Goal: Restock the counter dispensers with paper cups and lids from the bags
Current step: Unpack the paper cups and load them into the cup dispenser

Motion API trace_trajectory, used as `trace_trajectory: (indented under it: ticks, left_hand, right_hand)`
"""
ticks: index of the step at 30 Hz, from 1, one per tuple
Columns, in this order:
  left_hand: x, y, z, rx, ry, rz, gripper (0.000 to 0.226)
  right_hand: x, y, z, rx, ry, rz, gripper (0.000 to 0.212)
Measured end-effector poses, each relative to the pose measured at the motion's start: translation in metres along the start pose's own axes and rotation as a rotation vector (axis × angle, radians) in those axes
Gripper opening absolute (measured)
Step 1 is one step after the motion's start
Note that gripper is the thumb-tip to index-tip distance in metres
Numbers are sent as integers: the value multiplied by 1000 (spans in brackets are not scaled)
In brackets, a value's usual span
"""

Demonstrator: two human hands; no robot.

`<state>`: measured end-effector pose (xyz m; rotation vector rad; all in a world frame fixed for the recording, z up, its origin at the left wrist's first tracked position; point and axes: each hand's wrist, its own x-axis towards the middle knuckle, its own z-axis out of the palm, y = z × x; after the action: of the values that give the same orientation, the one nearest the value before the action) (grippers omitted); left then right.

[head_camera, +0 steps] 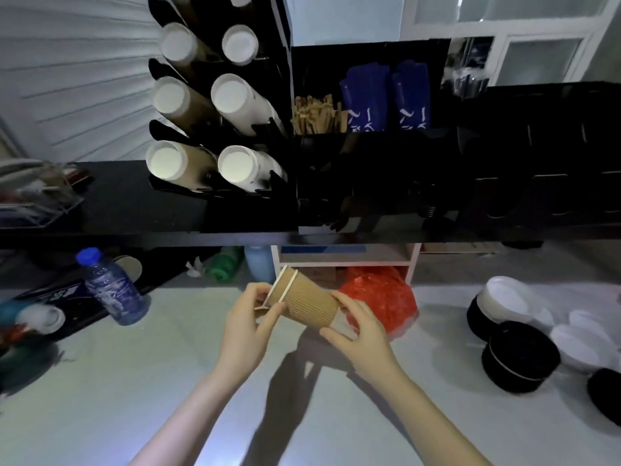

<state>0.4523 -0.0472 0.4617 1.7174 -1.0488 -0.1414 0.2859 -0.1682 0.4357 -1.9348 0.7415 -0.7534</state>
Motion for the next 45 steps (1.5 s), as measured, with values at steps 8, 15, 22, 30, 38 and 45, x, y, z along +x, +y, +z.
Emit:
trace_trajectory:
  ticks: [8,15,22,30,38,45]
  left_hand:
    - [56,78,-42,-165,132,129,14]
    - [157,123,-92,7,220,437,22]
    - [287,132,-136,303,350,558,37]
    - [395,131,-134,676,235,492,89]
    - [416,113,-123,635,267,534,104]
    - [414,113,-122,591,302,571,102]
  right_hand:
    - [29,-113,-43,222,118,-297,56]
    - [87,-200,-88,157,325,-514,56]
    - [176,-300,-108,-75,461,-664,54]
    - [283,-370,-97,-464,464,-689,55]
    - [351,-406,-86,-680,511,-732,55]
    - [391,-419,-54,-889,346,-630,57]
